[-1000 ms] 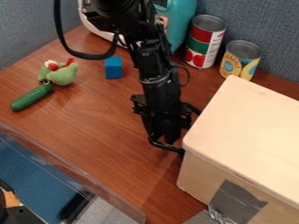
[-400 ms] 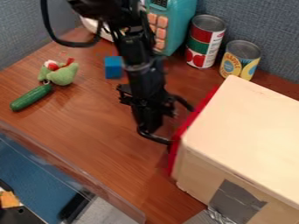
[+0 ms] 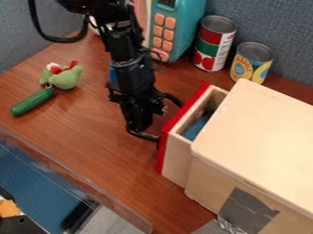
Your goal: Open the drawer
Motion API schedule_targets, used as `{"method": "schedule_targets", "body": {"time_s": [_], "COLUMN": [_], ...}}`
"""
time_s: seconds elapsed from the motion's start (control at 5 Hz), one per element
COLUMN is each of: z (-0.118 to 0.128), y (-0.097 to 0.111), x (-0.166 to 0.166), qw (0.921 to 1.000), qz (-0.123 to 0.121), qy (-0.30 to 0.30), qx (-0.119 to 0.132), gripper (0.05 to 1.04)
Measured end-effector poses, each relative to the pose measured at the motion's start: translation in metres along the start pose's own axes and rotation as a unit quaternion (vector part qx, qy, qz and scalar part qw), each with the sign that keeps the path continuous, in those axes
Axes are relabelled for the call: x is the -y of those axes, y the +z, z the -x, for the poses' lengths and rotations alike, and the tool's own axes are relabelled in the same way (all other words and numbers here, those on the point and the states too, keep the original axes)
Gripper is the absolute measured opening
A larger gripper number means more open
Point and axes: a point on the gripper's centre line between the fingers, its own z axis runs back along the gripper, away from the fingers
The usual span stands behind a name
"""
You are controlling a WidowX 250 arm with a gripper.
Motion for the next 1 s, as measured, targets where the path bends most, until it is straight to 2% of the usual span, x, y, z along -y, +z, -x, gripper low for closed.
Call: {"method": "schedule_targets", "body": {"time_s": [0.8, 1.0], "z": [0.016, 0.018], "y": [0.012, 0.014], "x": [-0.039, -0.045], "qw": [0.9996, 0.9995], "qz": [-0.015, -0.021], "qy": [0.023, 0.024], "qx": [-0.007, -0.009], "gripper": [0.129, 0.175]}}
